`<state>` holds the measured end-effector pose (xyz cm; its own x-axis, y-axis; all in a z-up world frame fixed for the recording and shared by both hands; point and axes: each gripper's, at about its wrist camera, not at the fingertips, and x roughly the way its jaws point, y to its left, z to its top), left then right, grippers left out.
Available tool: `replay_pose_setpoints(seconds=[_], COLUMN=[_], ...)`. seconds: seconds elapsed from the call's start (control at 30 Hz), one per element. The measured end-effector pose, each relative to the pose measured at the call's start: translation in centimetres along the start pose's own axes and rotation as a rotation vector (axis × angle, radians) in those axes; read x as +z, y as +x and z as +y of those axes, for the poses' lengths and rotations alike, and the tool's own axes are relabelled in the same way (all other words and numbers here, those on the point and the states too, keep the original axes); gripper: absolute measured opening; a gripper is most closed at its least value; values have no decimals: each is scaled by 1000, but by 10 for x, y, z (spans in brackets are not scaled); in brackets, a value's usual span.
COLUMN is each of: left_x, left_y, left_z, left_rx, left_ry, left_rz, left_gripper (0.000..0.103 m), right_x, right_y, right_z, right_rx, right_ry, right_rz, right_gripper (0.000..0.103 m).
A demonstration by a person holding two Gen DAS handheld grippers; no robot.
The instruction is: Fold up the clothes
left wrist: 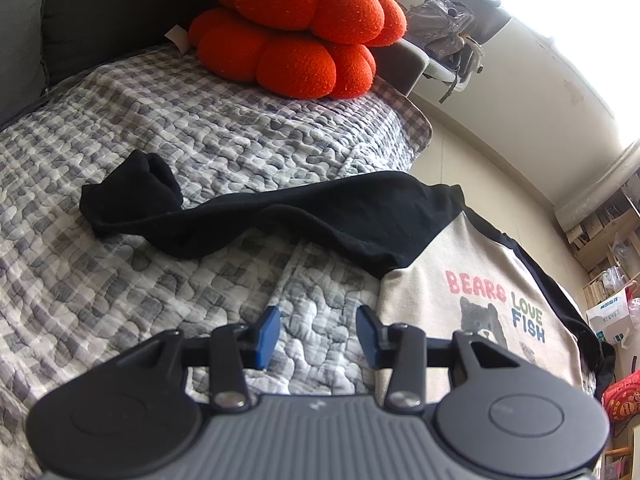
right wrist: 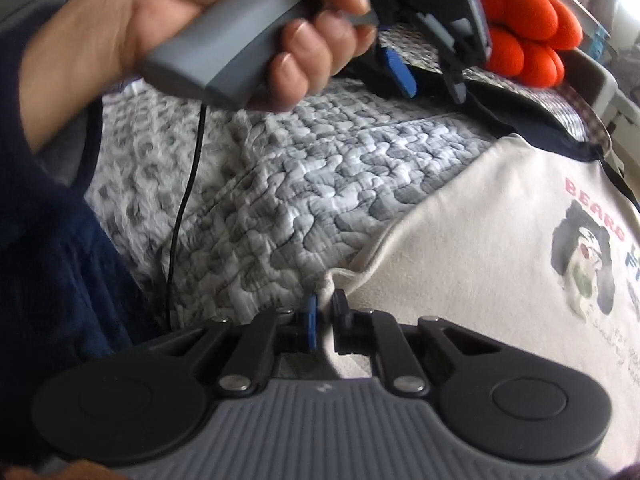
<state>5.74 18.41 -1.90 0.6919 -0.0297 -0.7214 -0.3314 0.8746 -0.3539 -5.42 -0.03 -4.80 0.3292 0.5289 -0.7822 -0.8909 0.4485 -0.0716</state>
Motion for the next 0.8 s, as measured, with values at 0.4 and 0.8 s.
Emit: replay_pose_setpoints(seconds=[0.4, 0.8], left_x=[0, -4], left_y=[1, 2], left_z=[1, -6], left_rx=[14, 29], left_ry=[-1, 20], left_rz=[-4, -2], left_gripper=[43, 43], right_x=[-2, -33], right_y=[-44, -55], right_z=[-35, -108], right_rx=[145, -75], right_ry=[103, 312], right_rz=[-134, -67], right_gripper=[22, 25])
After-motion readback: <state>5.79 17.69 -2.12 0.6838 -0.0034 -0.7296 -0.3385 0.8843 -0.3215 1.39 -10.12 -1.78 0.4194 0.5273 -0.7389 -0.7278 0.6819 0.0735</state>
